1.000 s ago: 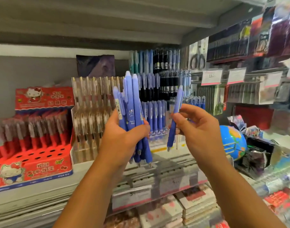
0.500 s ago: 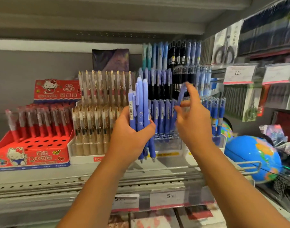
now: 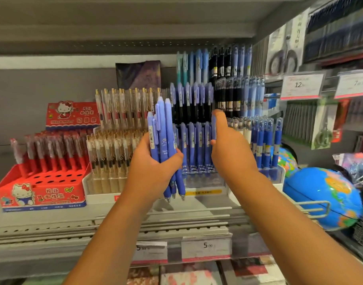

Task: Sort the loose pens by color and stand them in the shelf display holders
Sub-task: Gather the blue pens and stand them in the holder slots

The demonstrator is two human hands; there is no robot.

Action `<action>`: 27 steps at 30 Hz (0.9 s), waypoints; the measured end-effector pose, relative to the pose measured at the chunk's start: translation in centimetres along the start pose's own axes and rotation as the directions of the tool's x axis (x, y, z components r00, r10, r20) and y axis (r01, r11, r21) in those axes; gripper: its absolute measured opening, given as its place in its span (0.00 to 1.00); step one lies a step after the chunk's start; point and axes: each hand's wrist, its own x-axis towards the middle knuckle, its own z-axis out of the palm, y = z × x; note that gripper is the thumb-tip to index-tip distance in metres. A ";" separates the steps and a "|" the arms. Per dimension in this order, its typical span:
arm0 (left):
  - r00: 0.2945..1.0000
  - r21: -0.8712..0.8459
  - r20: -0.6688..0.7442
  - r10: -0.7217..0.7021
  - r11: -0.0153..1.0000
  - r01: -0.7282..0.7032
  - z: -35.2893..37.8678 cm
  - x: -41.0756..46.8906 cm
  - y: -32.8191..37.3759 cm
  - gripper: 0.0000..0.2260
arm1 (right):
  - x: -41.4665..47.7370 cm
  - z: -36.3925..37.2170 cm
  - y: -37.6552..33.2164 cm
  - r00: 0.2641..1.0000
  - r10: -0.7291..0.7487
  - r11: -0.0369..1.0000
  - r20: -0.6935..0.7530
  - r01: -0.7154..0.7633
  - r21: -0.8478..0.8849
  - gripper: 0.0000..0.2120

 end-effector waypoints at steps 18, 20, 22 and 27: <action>0.998 -0.035 0.054 0.035 0.999 -0.033 -0.6 0.3 -0.7 0.12 | -1.6 0.7 -0.5 0.994 0.095 0.991 0.060 -0.089 -0.096 0.43; 0.998 -0.032 0.049 0.035 0.999 -0.034 -0.7 0.3 -0.8 0.13 | -1.7 0.9 -0.4 0.993 0.099 0.993 0.058 -0.095 -0.075 0.44; 0.999 -0.027 0.045 0.031 0.999 -0.029 -0.6 0.3 -0.8 0.12 | -1.9 0.9 -0.4 0.993 0.112 0.992 0.028 -0.111 -0.062 0.44; 0.999 -0.045 0.037 0.001 0.999 0.000 -0.6 0.5 -1.0 0.11 | -2.3 0.0 -0.7 0.977 0.034 0.997 -0.212 -0.017 0.081 0.25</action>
